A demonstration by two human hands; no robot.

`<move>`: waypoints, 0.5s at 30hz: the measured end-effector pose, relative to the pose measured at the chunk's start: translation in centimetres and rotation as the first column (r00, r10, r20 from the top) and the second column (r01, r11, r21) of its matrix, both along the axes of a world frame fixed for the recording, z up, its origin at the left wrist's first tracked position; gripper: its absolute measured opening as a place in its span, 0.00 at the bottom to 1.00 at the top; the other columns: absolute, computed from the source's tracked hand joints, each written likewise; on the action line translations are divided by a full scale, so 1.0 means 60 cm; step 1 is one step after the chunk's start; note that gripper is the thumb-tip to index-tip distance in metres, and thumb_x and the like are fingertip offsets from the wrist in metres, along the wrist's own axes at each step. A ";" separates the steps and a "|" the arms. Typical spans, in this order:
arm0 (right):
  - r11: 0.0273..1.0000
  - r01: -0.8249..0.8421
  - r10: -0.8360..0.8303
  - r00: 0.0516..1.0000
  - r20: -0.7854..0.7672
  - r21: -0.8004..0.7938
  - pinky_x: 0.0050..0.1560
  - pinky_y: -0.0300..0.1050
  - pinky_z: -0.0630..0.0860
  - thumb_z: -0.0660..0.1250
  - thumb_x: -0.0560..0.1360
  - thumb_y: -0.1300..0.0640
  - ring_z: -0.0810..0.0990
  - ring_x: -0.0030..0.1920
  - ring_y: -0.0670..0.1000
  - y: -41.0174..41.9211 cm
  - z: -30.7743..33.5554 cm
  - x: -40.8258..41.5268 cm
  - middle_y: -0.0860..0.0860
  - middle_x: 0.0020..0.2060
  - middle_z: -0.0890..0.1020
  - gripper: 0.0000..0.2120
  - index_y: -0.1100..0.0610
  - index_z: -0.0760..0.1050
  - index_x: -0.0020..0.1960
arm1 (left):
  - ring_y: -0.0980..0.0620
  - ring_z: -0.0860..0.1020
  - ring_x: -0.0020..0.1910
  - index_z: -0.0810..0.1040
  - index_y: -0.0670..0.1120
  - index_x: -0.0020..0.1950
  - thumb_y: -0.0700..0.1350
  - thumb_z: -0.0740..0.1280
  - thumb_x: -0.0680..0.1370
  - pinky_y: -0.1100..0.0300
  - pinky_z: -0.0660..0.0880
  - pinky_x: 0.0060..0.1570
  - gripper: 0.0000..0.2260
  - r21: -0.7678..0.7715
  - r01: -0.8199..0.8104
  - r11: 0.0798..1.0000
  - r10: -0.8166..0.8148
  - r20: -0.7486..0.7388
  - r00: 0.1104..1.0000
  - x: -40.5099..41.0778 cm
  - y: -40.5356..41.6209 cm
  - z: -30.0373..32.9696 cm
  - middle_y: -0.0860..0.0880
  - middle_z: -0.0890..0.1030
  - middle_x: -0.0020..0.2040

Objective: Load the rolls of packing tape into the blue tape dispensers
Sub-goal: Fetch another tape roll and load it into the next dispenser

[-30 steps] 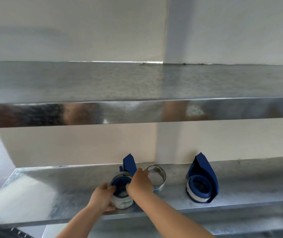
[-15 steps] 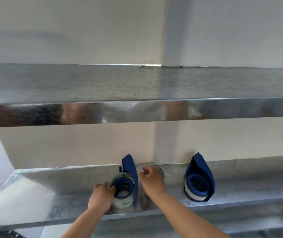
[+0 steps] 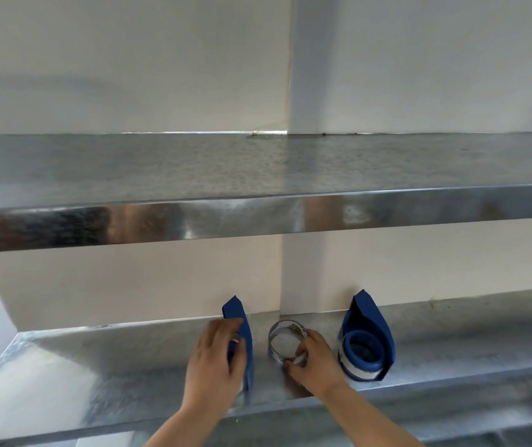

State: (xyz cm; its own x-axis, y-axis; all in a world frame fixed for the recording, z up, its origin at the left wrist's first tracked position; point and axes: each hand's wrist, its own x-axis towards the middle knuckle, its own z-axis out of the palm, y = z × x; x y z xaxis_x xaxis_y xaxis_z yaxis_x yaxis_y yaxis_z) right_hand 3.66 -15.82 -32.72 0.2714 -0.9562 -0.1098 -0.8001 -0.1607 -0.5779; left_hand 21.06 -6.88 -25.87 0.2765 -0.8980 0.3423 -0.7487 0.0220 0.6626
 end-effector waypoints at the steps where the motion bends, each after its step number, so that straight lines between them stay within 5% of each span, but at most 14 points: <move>1: 1.000 0.007 -0.007 1.000 0.013 -0.009 0.55 0.34 0.69 0.71 0.67 0.48 0.75 0.58 0.49 0.001 0.000 -0.002 0.50 0.63 0.71 0.14 0.49 0.65 0.39 | 0.56 0.77 0.46 0.77 0.48 0.54 0.49 0.60 0.73 0.63 0.73 0.45 0.12 -0.016 0.107 0.994 -0.106 0.022 0.994 -0.016 0.001 0.007 0.57 0.75 0.49; 5: 0.995 0.053 -0.041 0.991 0.128 -0.087 0.43 0.27 0.65 0.73 0.66 0.50 0.73 0.43 0.42 0.011 0.022 -0.023 0.47 0.51 0.74 0.19 0.45 0.62 0.32 | 0.58 0.75 0.54 0.74 0.51 0.59 0.45 0.62 0.76 0.69 0.68 0.51 0.12 0.077 0.280 0.957 -0.279 -0.019 0.960 -0.076 -0.017 0.005 0.56 0.74 0.55; 8: 0.986 0.104 -0.068 0.965 0.254 -0.132 0.48 0.25 0.68 0.75 0.63 0.53 0.76 0.50 0.46 0.018 0.050 -0.047 0.49 0.51 0.77 0.20 0.43 0.63 0.31 | 0.51 0.69 0.68 0.62 0.47 0.71 0.43 0.65 0.74 0.65 0.66 0.63 0.26 0.262 0.257 0.930 -0.242 -0.089 0.966 -0.101 -0.054 0.004 0.50 0.66 0.70; 10: 0.979 0.150 -0.097 0.939 0.329 -0.140 0.53 0.34 0.73 0.75 0.62 0.50 0.77 0.55 0.48 0.024 0.074 -0.079 0.51 0.52 0.79 0.18 0.43 0.65 0.31 | 0.47 0.65 0.72 0.55 0.43 0.74 0.45 0.69 0.72 0.57 0.64 0.70 0.35 0.368 0.297 0.881 -0.257 -0.154 0.954 -0.118 -0.078 0.011 0.45 0.62 0.74; 13: 0.967 0.200 -0.133 0.924 0.359 -0.157 0.48 0.29 0.71 0.76 0.61 0.53 0.78 0.52 0.48 0.034 0.116 -0.136 0.50 0.49 0.79 0.12 0.53 0.74 0.35 | 0.47 0.67 0.70 0.54 0.43 0.75 0.47 0.73 0.70 0.57 0.66 0.66 0.40 0.432 0.405 0.806 -0.297 -0.297 0.907 -0.149 -0.107 0.022 0.45 0.66 0.73; 15: 0.950 0.257 -0.176 0.909 0.378 -0.177 0.48 0.27 0.70 0.77 0.62 0.58 0.78 0.53 0.49 0.041 0.138 -0.182 0.50 0.51 0.77 0.13 0.53 0.72 0.35 | 0.47 0.74 0.65 0.65 0.43 0.69 0.41 0.74 0.70 0.67 0.71 0.58 0.30 0.345 0.537 0.770 -0.385 -0.421 0.822 -0.190 -0.123 0.032 0.48 0.76 0.63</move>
State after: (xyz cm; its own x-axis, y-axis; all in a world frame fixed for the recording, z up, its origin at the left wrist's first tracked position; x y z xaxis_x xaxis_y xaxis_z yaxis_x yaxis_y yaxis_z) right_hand -7.27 -13.37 -24.42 0.0365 -0.9843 0.1726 -0.5791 -0.1616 -0.7991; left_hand 9.63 -14.26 -23.92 -0.1895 -0.9720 -0.1387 -0.4767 -0.0325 0.8785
